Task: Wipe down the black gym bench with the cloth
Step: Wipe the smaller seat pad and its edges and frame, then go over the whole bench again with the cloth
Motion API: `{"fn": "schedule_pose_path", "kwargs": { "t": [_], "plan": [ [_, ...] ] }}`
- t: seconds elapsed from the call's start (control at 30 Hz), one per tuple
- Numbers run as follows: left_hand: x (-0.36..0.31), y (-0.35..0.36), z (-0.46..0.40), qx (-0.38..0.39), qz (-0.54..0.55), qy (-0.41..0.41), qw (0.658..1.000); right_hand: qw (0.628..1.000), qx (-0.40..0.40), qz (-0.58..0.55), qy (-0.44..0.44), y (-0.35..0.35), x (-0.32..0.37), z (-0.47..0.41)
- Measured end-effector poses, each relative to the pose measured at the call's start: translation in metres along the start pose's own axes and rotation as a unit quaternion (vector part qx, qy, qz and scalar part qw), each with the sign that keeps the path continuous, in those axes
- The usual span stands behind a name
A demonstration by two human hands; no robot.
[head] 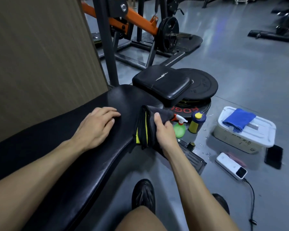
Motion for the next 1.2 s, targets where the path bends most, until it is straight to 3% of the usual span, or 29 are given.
{"fn": "schedule_pose_path", "kwargs": {
  "t": [0.23,0.33,0.57,0.77,0.93,1.07,1.2],
  "plan": [
    [0.007,0.014,-0.049,-0.022,-0.017,0.0,1.0,0.987,0.071,0.141,0.033,-0.031,0.042,-0.051],
    [0.008,0.018,-0.058,-0.043,-0.018,-0.005,0.999,0.976,0.097,0.194,0.002,-0.046,0.052,-0.054],
    [0.007,0.019,-0.057,-0.064,-0.016,-0.012,0.998,0.944,0.086,0.254,-0.191,-0.059,0.063,-0.049],
    [0.007,0.022,-0.052,-0.072,-0.025,-0.016,0.997,0.962,0.003,0.176,-0.21,-0.048,0.037,-0.047],
    [0.008,0.025,-0.052,-0.081,-0.026,-0.016,0.996,0.947,-0.04,0.188,-0.257,-0.032,0.038,-0.048],
    [0.006,0.027,-0.053,-0.088,-0.028,-0.006,0.996,0.904,-0.05,0.299,-0.302,-0.02,0.064,-0.059],
    [0.007,0.03,-0.055,-0.094,-0.023,-0.005,0.995,0.763,-0.039,0.557,-0.326,0.018,0.1,-0.075]
  ]
}}
Point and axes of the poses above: each hand's wrist, its own z-axis away from the middle knuckle, its own y-axis out of the palm, x = y × z, the point moved 1 cm from there along -z, towards the middle knuckle, and after that the axes turned 8 degrees about -x, right-handed, at the moved point
